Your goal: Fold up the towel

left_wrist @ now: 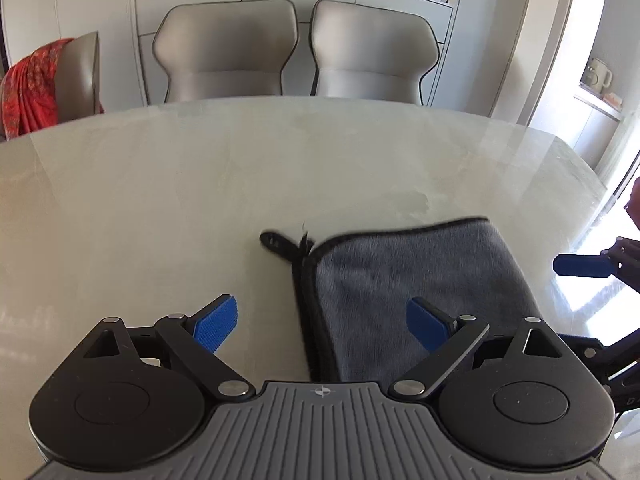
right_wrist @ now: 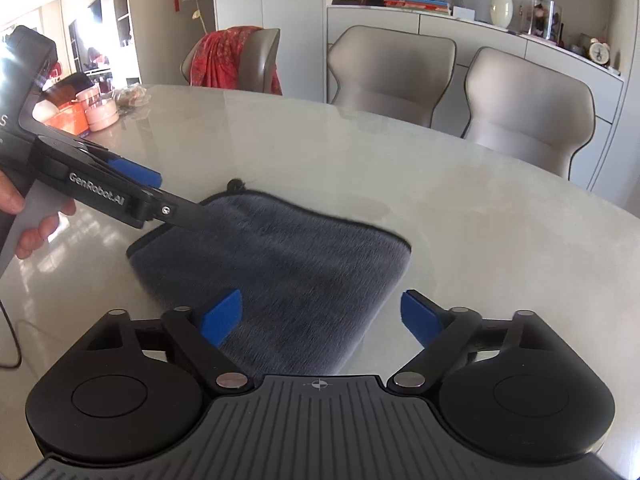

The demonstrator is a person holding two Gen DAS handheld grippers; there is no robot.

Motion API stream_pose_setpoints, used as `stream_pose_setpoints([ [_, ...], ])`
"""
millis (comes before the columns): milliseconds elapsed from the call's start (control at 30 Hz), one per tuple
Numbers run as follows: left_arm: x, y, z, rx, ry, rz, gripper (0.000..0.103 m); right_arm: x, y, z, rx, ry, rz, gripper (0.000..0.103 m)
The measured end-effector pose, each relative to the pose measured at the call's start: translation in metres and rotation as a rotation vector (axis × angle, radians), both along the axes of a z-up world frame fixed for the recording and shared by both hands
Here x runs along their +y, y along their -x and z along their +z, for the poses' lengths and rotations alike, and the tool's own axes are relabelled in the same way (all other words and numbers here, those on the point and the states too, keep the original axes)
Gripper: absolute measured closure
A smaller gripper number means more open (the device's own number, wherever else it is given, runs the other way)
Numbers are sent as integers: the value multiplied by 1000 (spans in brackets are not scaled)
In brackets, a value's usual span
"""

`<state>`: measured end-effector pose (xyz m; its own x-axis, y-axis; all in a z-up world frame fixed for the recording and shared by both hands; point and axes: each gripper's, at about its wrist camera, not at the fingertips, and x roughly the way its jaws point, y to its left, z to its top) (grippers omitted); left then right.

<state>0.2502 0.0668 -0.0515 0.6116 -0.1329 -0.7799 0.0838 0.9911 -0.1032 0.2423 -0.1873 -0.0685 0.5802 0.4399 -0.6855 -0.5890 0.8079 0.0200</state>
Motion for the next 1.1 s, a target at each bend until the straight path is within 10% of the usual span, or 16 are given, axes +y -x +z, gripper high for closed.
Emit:
stream_pose_setpoints([
  [367, -25, 8, 5, -39, 143, -81, 10, 18, 34, -7, 31, -26, 100, 34],
  [1100, -50, 4, -18, 32, 54, -167, 15, 16, 29, -8, 105, -16, 81, 29],
])
